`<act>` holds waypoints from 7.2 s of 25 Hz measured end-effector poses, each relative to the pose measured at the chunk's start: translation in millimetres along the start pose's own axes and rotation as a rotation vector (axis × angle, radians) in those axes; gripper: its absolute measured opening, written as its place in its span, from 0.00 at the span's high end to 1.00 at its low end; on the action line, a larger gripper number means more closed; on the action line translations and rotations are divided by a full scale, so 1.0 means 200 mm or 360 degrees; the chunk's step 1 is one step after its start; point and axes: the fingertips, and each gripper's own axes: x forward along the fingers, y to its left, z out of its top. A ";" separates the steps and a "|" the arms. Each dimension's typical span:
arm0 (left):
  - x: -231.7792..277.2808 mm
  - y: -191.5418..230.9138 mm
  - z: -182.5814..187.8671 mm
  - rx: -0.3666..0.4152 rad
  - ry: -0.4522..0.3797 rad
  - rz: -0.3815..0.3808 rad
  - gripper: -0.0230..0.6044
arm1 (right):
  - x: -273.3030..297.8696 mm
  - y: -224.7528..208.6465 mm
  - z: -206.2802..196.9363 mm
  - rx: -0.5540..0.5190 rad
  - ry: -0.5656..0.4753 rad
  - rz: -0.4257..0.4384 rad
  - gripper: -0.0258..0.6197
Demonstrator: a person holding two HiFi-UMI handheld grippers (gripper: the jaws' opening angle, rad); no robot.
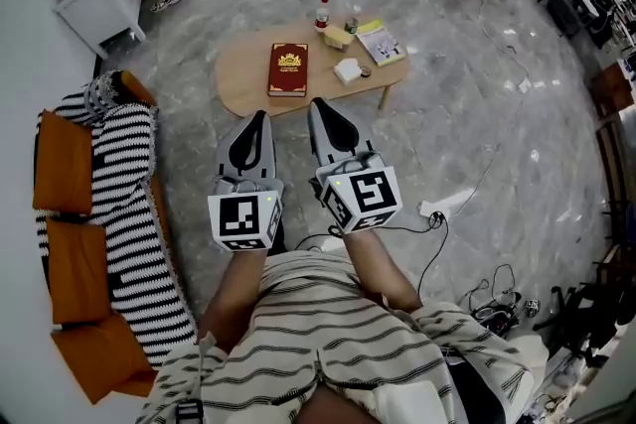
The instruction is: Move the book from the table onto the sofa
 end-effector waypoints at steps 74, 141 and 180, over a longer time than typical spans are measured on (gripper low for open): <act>2.08 0.96 -2.17 -0.0560 0.1107 -0.0124 0.75 | 1.87 -1.45 -2.07 0.0582 0.0950 -0.0471 0.72; 2.33 1.01 -3.64 -0.0900 0.1630 -0.0290 0.39 | 1.95 -1.77 -3.58 0.1091 0.1456 -0.0343 0.37; 2.20 1.00 -3.44 -0.1002 0.1603 -0.0246 0.42 | 1.91 -1.64 -3.38 0.1131 0.1461 -0.0351 0.47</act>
